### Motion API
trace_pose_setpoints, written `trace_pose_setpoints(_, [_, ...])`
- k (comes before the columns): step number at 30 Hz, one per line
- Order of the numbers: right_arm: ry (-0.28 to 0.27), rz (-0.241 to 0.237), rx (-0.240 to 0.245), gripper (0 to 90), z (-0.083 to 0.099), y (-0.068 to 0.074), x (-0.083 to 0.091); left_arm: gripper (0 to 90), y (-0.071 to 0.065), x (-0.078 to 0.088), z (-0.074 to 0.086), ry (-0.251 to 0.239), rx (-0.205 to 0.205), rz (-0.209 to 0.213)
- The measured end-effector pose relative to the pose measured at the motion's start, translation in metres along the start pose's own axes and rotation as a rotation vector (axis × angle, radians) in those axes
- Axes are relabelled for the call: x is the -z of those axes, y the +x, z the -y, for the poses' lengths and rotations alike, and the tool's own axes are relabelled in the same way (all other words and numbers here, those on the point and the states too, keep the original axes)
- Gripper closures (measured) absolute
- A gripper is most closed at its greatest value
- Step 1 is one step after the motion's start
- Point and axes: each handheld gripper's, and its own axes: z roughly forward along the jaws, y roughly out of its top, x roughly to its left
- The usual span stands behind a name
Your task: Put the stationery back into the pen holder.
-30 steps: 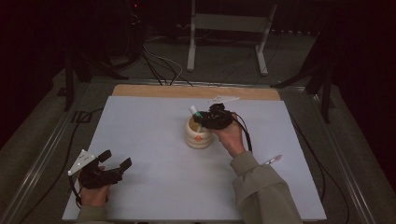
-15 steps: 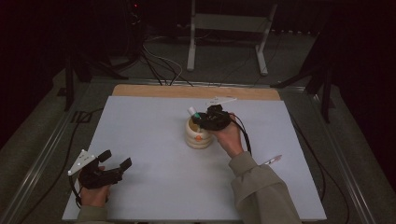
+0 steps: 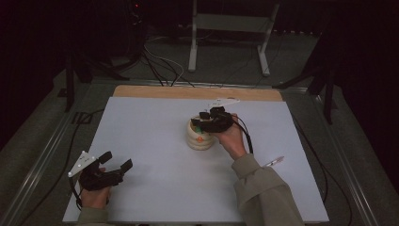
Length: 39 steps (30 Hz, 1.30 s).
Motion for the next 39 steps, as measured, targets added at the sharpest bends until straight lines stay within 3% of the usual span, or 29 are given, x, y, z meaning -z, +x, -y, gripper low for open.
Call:
trace_pose_setpoints(5, [-0.015, -0.005, -0.002, 36.3, -0.003, 0.0, 0.006, 0.3, 0.0, 0.0, 0.0, 0.001, 0.001, 0.0])
trace_pose_setpoints(13, [-0.017, 0.032, -0.015, 16.5, -0.004, 0.0, 0.012, 0.3, -0.001, -0.001, 0.0, 0.003, 0.003, 0.0])
trace_pose_setpoints(17, [-0.009, 0.051, -0.012, 10.9, -0.005, 0.001, 0.015, 0.3, -0.001, -0.001, 0.0, 0.003, 0.003, 0.0])
trace_pose_setpoints(23, [0.022, 0.063, -0.004, 3.8, -0.005, 0.0, 0.018, 0.3, 0.0, -0.001, 0.0, 0.003, 0.004, 0.001])
trace_pose_setpoints(39, [0.09, 0.044, -0.009, 0.2, 0.001, -0.006, 0.029, 0.3, 0.0, -0.001, 0.001, 0.006, 0.006, 0.003])
